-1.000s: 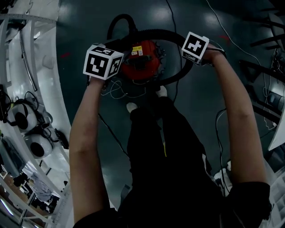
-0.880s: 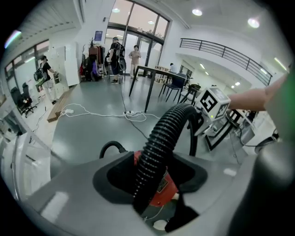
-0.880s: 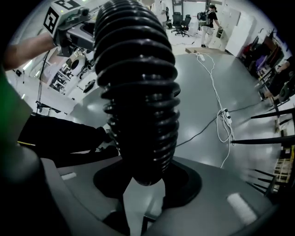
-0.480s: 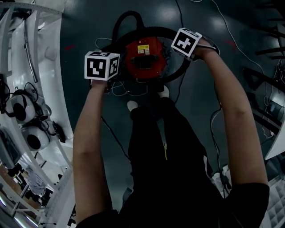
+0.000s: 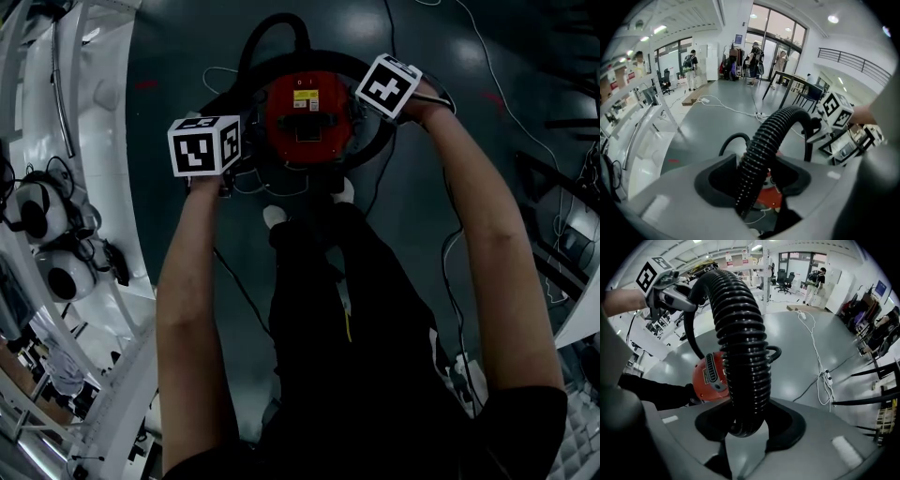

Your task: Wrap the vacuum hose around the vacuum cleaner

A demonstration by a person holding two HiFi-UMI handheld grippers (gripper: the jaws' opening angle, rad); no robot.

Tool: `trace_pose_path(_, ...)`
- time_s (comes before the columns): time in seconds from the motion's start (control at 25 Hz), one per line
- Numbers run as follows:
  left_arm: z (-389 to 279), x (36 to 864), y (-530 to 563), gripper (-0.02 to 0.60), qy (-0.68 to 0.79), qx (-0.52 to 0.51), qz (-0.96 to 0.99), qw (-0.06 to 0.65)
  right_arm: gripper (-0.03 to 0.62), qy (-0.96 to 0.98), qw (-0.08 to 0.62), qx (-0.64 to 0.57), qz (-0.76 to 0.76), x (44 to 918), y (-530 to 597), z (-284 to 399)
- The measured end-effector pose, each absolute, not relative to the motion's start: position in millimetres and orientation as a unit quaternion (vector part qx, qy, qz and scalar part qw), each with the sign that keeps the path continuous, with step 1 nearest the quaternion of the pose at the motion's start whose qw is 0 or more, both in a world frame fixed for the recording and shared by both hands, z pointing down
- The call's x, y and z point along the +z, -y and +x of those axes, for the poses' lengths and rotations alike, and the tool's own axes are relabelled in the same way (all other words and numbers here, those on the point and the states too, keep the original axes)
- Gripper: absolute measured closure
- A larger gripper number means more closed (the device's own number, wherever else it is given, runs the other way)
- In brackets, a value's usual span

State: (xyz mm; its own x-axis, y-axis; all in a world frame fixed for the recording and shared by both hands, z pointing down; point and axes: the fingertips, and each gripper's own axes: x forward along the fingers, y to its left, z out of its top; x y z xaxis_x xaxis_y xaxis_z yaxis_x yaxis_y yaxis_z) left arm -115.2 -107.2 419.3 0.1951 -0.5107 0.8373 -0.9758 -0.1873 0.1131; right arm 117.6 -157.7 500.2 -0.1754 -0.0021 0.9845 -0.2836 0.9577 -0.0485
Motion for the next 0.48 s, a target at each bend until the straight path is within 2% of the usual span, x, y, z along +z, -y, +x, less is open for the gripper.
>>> trace_pose_path(0.48, -140.7, 461.5, 109.9, 0.356, 0.558, 0.346, 0.674, 0.338, 0.414, 0.763, 0.619, 0.083, 0.168, 532.2, 189.1, 89.7)
